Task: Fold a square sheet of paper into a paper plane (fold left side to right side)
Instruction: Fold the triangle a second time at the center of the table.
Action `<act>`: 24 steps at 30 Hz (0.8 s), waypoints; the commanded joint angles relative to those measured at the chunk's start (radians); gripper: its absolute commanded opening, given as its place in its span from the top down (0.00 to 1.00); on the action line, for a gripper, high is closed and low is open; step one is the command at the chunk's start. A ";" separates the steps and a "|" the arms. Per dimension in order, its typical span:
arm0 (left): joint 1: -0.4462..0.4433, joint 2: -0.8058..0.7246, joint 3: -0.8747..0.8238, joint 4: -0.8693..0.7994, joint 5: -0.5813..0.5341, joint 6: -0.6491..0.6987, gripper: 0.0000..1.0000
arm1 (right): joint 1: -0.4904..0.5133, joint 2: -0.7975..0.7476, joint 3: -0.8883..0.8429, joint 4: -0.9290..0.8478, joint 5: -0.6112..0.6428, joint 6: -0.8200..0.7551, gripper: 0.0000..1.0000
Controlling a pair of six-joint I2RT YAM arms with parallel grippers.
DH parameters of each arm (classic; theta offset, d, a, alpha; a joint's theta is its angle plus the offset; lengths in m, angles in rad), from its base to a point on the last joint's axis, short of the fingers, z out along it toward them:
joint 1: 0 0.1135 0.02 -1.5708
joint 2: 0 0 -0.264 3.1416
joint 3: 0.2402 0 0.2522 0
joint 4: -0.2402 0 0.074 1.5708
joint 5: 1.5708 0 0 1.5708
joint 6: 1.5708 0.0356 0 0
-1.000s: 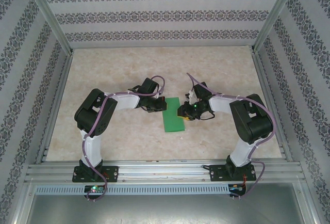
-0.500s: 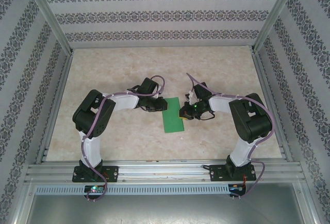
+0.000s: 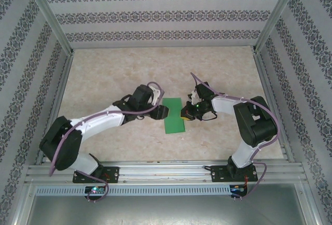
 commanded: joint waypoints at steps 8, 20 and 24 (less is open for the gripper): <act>-0.303 0.010 0.026 -0.086 -0.314 0.186 0.37 | 0.008 -0.031 0.017 -0.036 -0.019 0.050 0.99; -0.397 0.267 0.217 -0.179 -0.434 0.227 0.33 | 0.010 -0.037 0.025 -0.040 -0.016 0.056 0.99; -0.401 0.306 0.245 -0.189 -0.450 0.228 0.32 | 0.010 -0.034 0.028 -0.040 -0.016 0.056 0.99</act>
